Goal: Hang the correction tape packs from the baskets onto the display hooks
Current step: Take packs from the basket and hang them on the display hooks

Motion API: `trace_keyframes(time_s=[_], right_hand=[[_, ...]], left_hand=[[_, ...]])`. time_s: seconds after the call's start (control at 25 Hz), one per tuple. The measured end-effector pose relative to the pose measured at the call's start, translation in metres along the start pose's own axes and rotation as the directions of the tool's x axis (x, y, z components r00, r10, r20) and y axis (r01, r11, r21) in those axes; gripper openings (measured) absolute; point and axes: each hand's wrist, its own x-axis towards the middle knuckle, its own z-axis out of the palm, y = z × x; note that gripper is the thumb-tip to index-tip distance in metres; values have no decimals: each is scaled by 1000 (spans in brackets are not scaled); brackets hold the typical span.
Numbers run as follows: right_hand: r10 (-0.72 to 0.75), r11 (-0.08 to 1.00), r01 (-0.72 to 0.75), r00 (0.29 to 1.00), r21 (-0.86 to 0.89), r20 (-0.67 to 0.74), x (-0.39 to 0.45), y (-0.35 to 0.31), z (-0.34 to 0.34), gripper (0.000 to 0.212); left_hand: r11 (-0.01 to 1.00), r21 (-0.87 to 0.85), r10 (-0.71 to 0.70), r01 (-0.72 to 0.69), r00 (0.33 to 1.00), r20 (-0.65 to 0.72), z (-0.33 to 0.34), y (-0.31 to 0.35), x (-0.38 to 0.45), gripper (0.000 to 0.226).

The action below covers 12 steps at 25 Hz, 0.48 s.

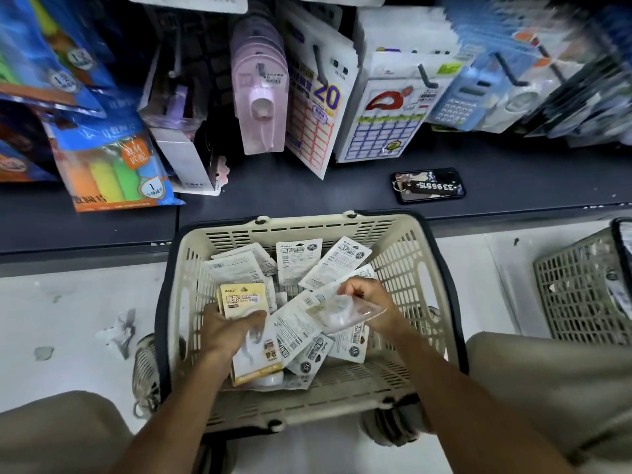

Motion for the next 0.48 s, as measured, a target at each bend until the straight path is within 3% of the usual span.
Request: trace_keyframes(time_s=[0.08,0.16,0.2,0.24,0.28,0.36,0.4,0.44,0.48], right_hand=[[40,989,-21,990,148,-132,-4,-13,21,18],[-126,989,108,972,-99,-198,-11,-16,50,16],[-235,938,179,958,-297,-165,-16,-18,62,11],[-346,794,263,937,-547,-52,-18,-11,70,15],[-400,575,319,913,-754,81,-18,-2,75,33],[-402,277,415,869,-867,288,-19,7,84,78],[-379,258,440,865,-860,328,-19,10,90,101],[-348,323,409,890,-853,295,-16,11,95,114],[-302,439,323,932,-839,201,-12,16,95,113]], left_hand=[[1000,-18,26,-24,991,134,0,4,-6,52],[1000,-26,11,-4,967,253,0,9,-10,39],[998,-55,-22,41,951,309,-2,11,-9,33],[989,-92,-75,115,930,360,-4,13,-10,31],[974,-115,-134,196,903,408,-5,15,-12,34],[980,-33,-156,196,862,481,-8,16,-16,38],[992,41,-126,122,864,488,-8,15,-19,37],[996,80,-81,50,882,463,-6,13,-21,38],[996,87,-51,17,911,409,-5,9,-20,39]])
